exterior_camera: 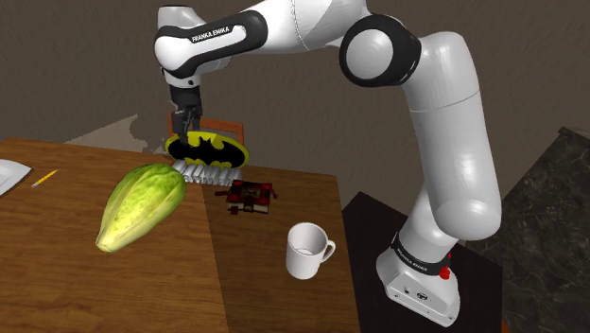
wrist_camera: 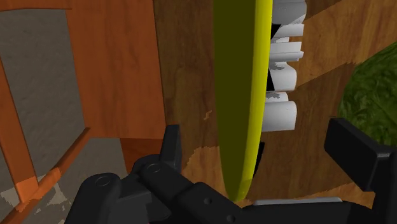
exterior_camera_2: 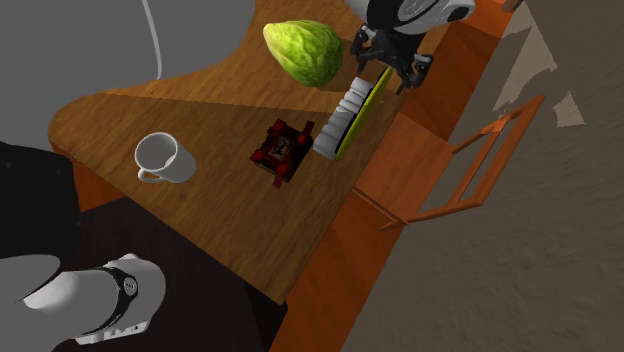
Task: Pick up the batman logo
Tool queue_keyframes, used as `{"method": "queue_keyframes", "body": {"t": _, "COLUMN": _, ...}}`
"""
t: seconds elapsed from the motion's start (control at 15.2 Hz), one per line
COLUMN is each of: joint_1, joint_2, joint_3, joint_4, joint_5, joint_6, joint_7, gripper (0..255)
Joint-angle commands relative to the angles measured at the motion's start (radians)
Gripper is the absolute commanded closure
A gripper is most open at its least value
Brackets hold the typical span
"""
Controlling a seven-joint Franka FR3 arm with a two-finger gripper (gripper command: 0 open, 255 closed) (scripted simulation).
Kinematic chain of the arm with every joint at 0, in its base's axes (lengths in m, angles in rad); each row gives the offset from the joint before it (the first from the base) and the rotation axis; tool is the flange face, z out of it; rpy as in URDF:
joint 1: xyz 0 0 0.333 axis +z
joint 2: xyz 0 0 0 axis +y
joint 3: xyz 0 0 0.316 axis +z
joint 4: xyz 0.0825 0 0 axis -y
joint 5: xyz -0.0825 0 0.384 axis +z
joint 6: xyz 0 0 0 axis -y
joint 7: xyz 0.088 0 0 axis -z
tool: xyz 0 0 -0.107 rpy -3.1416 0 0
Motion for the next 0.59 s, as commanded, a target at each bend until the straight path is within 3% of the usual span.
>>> {"method": "queue_keyframes", "body": {"t": 0.0, "joint_1": 0.000, "joint_2": 0.003, "joint_3": 0.000, "joint_4": -0.017, "joint_5": 0.000, "joint_6": 0.020, "joint_7": -0.001, "gripper": 0}}
{"method": "queue_keyframes", "body": {"t": 0.07, "joint_1": 0.000, "joint_2": 0.003, "joint_3": 0.000, "joint_4": -0.016, "joint_5": 0.000, "joint_6": 0.020, "joint_7": -0.001, "gripper": 0}}
{"method": "queue_keyframes", "body": {"t": 0.13, "joint_1": -0.001, "joint_2": 0.002, "joint_3": 0.000, "joint_4": -0.016, "joint_5": 0.000, "joint_6": 0.019, "joint_7": -0.002, "gripper": 255}}
{"method": "queue_keyframes", "body": {"t": 0.53, "joint_1": -0.001, "joint_2": 0.003, "joint_3": 0.000, "joint_4": -0.016, "joint_5": 0.000, "joint_6": 0.019, "joint_7": -0.002, "gripper": 255}}
